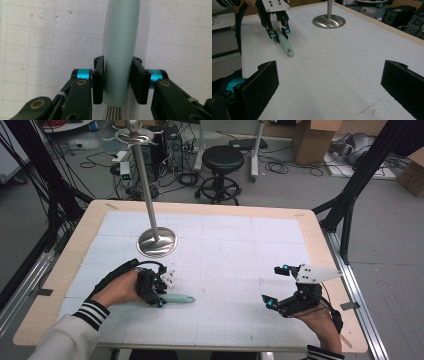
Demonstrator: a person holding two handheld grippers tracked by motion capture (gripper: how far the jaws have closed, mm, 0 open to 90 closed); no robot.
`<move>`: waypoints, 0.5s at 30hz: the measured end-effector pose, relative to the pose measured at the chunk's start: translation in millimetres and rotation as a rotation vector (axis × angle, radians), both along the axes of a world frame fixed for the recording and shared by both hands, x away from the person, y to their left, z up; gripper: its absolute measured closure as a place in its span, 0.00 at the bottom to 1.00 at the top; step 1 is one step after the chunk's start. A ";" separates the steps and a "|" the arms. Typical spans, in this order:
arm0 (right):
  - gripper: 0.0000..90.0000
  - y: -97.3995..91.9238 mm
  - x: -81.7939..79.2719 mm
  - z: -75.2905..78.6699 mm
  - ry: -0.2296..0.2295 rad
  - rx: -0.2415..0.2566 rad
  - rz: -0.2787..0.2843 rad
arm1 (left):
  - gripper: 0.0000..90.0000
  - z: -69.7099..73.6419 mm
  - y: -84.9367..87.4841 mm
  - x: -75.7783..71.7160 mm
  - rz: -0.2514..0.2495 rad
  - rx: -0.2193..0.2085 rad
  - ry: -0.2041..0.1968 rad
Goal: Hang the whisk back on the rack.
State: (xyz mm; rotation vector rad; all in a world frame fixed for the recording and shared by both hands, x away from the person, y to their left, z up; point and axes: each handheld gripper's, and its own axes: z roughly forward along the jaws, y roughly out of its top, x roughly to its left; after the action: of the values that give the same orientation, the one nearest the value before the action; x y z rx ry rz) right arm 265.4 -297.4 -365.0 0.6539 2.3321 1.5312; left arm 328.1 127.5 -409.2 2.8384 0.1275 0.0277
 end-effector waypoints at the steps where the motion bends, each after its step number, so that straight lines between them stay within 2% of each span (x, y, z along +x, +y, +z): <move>1: 0.01 -0.3 -0.1 0.0 0.001 0.001 -0.001 | 0.77 0.1 0.2 0.2 -0.005 -0.001 -0.003; 8: 0.01 -1.4 -0.3 0.3 0.000 0.000 -0.001 | 0.77 4.8 3.5 -1.1 -0.012 -0.022 0.001; 15: 0.01 -3.0 -0.8 1.0 -0.005 0.006 -0.003 | 0.77 19.0 13.0 -2.3 0.014 -0.083 -0.020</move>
State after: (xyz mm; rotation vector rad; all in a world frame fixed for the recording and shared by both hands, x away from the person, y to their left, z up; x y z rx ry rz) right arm 264.6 -300.4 -364.0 0.6545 2.3226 1.5380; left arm 325.8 140.5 -390.2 2.7537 0.1412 0.0531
